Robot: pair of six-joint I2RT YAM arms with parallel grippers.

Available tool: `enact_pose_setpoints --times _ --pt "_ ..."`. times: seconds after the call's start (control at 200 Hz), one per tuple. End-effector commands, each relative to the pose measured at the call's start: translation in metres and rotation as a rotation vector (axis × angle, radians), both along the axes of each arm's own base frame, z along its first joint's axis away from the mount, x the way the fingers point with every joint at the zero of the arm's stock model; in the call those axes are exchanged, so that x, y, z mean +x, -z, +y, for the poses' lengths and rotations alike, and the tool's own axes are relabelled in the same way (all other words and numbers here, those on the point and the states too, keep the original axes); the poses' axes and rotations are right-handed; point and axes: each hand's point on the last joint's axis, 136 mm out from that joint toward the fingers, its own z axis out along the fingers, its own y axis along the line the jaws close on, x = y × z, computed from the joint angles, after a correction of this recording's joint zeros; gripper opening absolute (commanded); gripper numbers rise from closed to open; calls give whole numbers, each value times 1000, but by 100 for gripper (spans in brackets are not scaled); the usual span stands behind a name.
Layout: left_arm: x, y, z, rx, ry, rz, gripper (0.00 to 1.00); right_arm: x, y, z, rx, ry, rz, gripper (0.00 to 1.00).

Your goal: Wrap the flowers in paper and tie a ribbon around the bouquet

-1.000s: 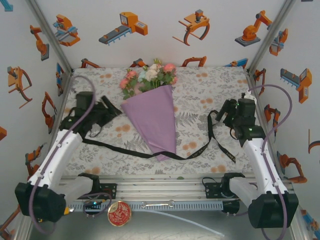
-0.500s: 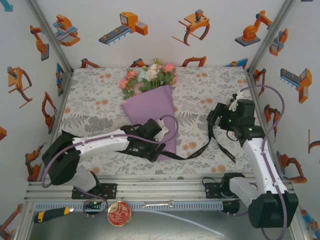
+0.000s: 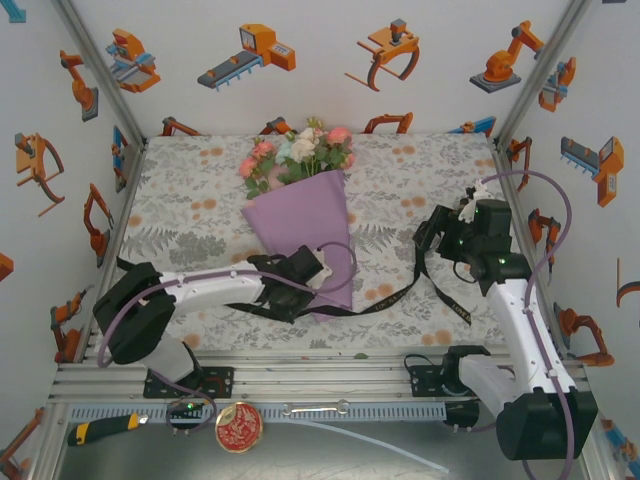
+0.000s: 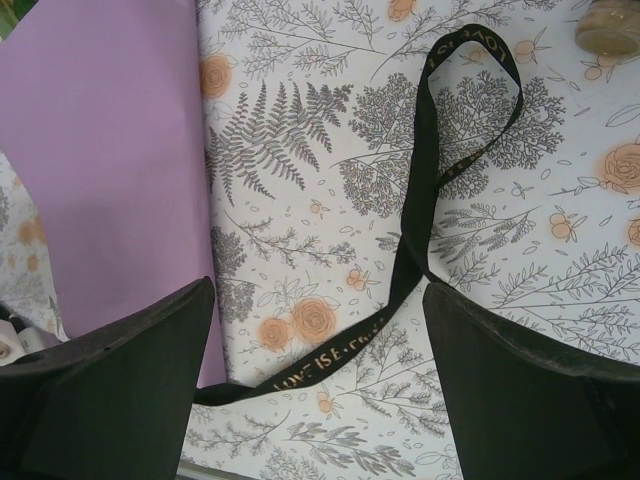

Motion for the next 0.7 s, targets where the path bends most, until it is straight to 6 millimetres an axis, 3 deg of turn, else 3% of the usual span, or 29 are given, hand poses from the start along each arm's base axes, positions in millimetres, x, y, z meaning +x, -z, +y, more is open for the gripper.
enact_pose_setpoints --times 0.0,0.13,0.24,0.275,0.32,0.355,0.441,0.566,0.696 --pt "-4 -8 34 68 -116 -12 5 -4 -1 -1 14 12 4 77" --pt "8 -12 72 149 -265 -57 6 -4 -3 -2 9 17 -10 76" --pt "16 -14 87 158 -334 -64 16 -3 -4 -2 12 15 -9 76" --pt "19 -16 91 161 -351 -72 24 -3 -5 -1 15 14 -8 76" --pt "25 -21 95 164 -375 -102 47 -2 -6 0 22 11 -7 76" --pt "30 -29 95 140 -394 -122 56 -2 -9 2 30 4 -11 76" --pt "47 -62 81 -52 -475 -142 65 -1 -14 15 71 -47 -11 76" --pt "86 -114 67 -527 -765 -91 72 0 -18 59 173 -214 -11 78" --pt "124 -116 76 -781 -1088 25 77 10 -8 101 227 -326 31 81"
